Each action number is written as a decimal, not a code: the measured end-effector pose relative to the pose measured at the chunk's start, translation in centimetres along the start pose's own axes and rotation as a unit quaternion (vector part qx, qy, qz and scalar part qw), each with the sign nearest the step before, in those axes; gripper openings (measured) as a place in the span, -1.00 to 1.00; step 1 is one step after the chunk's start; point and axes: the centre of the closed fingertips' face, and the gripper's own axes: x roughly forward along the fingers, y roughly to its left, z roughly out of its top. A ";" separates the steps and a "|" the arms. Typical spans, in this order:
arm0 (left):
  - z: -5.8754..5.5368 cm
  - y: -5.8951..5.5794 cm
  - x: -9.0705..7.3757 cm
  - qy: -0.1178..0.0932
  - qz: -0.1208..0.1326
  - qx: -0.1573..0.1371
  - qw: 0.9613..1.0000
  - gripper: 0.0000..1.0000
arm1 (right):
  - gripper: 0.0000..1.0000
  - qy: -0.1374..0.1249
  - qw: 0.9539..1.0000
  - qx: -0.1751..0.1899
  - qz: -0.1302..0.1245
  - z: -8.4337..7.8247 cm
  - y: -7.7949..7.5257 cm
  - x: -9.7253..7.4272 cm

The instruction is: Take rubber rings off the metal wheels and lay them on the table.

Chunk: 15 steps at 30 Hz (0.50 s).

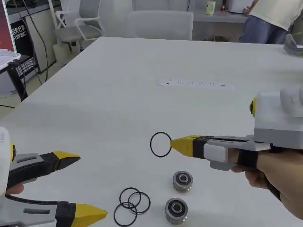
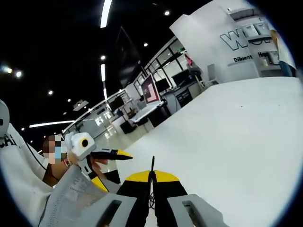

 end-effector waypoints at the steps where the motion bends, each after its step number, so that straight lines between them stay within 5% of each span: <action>1: 0.0 0.0 0.0 -0.001 -0.001 0.001 1.000 0.48 | -1.00 0.002 1.000 -0.001 0.002 -0.1 0.1 0.1; 15: -0.4 -0.1 0.1 0.009 -0.003 0.002 1.000 0.47 | -1.00 0.051 0.998 -0.011 0.037 -2.5 2.1 2.2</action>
